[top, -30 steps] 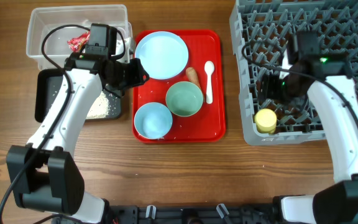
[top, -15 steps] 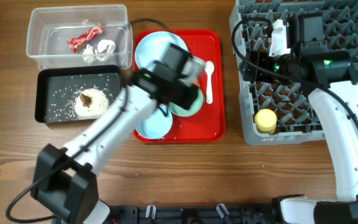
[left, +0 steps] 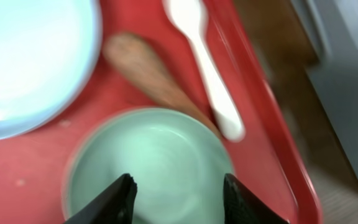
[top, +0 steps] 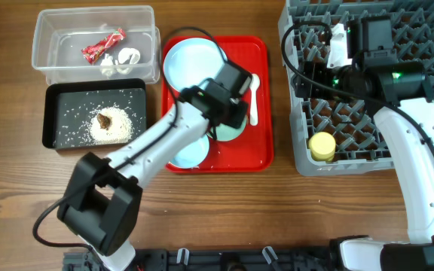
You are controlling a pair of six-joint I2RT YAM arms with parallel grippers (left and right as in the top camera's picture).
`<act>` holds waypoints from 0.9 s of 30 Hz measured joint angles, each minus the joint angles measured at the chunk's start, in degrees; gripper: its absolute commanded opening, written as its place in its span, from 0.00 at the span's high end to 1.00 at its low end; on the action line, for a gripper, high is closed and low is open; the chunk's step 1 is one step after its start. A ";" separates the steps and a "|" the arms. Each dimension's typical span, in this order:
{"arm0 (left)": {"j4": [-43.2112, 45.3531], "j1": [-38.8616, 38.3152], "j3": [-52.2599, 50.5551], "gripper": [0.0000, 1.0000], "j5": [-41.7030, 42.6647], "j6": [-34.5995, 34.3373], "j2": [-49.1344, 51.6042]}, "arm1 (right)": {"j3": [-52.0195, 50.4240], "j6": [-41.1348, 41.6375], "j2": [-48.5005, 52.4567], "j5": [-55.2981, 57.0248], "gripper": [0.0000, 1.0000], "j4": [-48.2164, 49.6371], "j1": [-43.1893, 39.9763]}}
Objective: Sort waste into correct bins and load items into the dishwasher rack
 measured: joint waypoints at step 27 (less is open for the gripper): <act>-7.30 31.12 0.00 0.00 11.23 -18.84 -7.19 | -1.18 7.34 28.98 -3.41 0.58 9.09 17.20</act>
